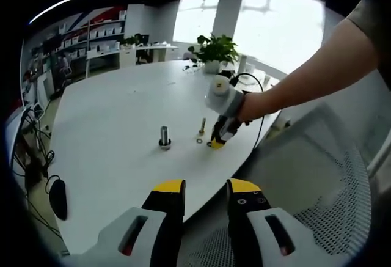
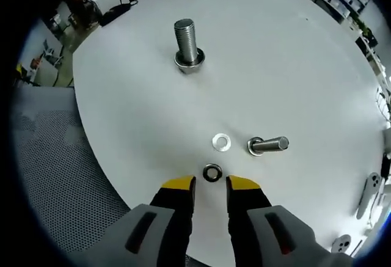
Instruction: Place the washer onto the threaded stud by aligning its center hole with the stud, sliding it down to the base, and recovering from edge contact or off-axis alignment until the washer reaches the visible bottom stop.
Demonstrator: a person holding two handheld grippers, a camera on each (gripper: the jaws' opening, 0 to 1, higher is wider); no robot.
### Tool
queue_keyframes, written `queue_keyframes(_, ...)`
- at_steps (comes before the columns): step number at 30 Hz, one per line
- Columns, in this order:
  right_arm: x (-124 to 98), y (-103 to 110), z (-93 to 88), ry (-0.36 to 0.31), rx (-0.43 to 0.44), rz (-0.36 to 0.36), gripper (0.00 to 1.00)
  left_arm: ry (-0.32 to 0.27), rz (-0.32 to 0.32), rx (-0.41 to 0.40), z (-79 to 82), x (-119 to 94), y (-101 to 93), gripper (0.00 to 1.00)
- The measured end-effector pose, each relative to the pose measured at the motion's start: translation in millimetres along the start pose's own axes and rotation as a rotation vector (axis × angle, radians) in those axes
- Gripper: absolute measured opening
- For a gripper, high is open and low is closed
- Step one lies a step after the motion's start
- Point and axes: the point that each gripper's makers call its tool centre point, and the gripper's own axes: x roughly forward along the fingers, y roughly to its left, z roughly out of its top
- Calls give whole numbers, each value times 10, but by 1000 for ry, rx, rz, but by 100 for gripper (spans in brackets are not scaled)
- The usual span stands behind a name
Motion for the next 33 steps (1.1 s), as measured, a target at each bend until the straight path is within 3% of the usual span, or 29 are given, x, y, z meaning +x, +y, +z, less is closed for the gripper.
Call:
queue_keyframes(8, -1, -35, 24, -8, -3, -4, 16, 4, -3, 2, -5, 3, -5, 24)
queue_keyframes(12, 12, -23, 40, -1, -60, -4, 16, 5, 0, 0, -5, 6, -2, 24)
queue_keyframes(22, 19, -5, 54, 70, -143, 29, 18, 6, -2, 0, -2, 12, -4, 23)
queue_keyframes(28, 29, -42, 68, 90, -119, 51, 15, 12, -8, 2, -8, 16, -17, 22)
queue_keyframes(33, 38, -17, 68, 169, -167, 37, 14, 9, -6, 1, -3, 16, -9, 22)
